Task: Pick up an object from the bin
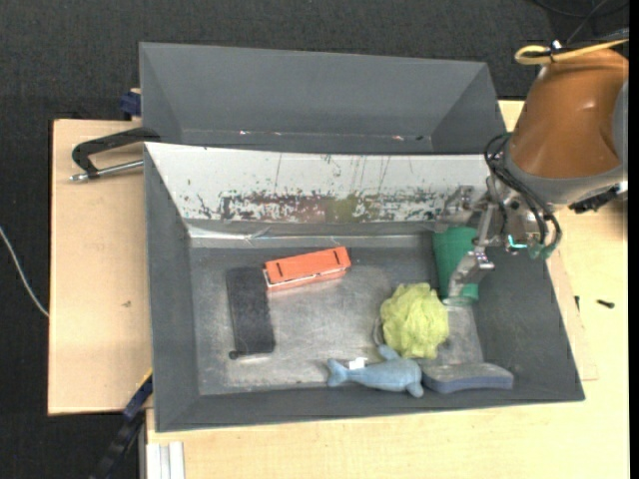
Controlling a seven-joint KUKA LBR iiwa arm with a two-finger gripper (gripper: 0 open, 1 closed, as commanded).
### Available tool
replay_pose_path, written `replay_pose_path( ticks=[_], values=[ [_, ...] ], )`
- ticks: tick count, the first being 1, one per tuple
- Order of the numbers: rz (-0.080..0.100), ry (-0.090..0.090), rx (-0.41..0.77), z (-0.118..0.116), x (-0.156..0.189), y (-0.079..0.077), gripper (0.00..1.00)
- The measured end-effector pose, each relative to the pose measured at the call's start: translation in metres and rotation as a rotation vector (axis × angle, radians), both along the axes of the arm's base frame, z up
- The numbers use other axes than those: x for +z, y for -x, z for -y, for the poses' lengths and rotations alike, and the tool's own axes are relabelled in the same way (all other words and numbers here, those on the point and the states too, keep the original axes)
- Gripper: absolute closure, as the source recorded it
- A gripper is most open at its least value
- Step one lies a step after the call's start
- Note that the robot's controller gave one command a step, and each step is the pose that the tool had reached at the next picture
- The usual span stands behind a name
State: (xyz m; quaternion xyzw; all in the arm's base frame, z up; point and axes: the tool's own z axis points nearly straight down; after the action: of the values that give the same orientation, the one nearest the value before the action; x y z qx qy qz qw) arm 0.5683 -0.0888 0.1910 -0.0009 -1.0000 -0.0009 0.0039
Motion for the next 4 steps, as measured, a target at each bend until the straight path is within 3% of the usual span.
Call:
replay_pose_path(
  ticks=[2,3,4],
  values=[
    [0.009,0.001,0.002,0.0,0.005,-0.002,0.0],
    [0.015,0.002,0.207,0.01,-0.005,-0.013,0.0],
    [0.013,0.002,0.309,-0.008,-0.118,0.021,1.0]
  ],
)
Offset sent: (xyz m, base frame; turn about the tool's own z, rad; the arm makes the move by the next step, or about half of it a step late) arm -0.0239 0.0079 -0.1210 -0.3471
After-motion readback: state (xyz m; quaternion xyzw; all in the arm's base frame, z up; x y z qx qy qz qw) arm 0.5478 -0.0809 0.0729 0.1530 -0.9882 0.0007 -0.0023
